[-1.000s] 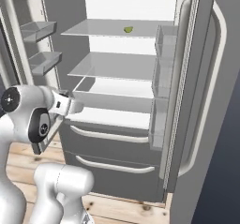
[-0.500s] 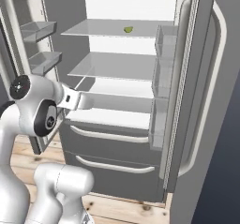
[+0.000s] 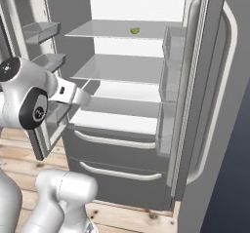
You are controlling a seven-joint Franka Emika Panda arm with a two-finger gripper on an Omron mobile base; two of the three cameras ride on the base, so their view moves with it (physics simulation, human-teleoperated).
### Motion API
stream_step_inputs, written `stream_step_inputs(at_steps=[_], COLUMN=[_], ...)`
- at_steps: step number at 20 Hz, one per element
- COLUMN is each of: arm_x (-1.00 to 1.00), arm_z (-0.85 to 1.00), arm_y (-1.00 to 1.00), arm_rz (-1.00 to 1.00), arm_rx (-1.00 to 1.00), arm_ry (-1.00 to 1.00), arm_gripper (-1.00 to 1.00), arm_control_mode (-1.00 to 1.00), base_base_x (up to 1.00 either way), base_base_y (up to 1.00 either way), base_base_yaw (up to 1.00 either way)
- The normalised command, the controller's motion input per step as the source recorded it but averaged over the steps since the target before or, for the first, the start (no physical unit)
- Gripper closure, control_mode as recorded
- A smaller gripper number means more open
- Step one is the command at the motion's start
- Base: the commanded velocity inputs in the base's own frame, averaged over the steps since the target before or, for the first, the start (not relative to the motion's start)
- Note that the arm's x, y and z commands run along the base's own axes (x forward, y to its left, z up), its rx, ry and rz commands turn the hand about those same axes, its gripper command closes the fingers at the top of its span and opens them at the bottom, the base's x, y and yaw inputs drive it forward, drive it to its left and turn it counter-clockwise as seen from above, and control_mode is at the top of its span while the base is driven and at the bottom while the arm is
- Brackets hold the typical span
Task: There is a bowl on the dining counter. Grab a lemon wedge from the fridge and place it in the bowl. Then get the liquor bottle and glass cup from the cabinet and place them next to the bowl.
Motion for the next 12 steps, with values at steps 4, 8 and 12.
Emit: stream_step_inputs(at_steps=[4,8,12], arm_x=[0.00,0.00,0.00], arm_z=[0.00,0.00,0.00], arm_y=[0.00,0.00,0.00], arm_rz=[0.00,0.00,0.00], arm_rx=[0.00,0.00,0.00], arm_ry=[0.00,0.00,0.00], arm_gripper=[-1.00,-1.00,-1.00], arm_control_mode=[1.00,1.00,1.00], base_base_x=[0.56,0.70,0.67], base_base_y=[-0.03,-0.21,-0.14], base_base_yaw=[0.00,-0.03,-0.08])
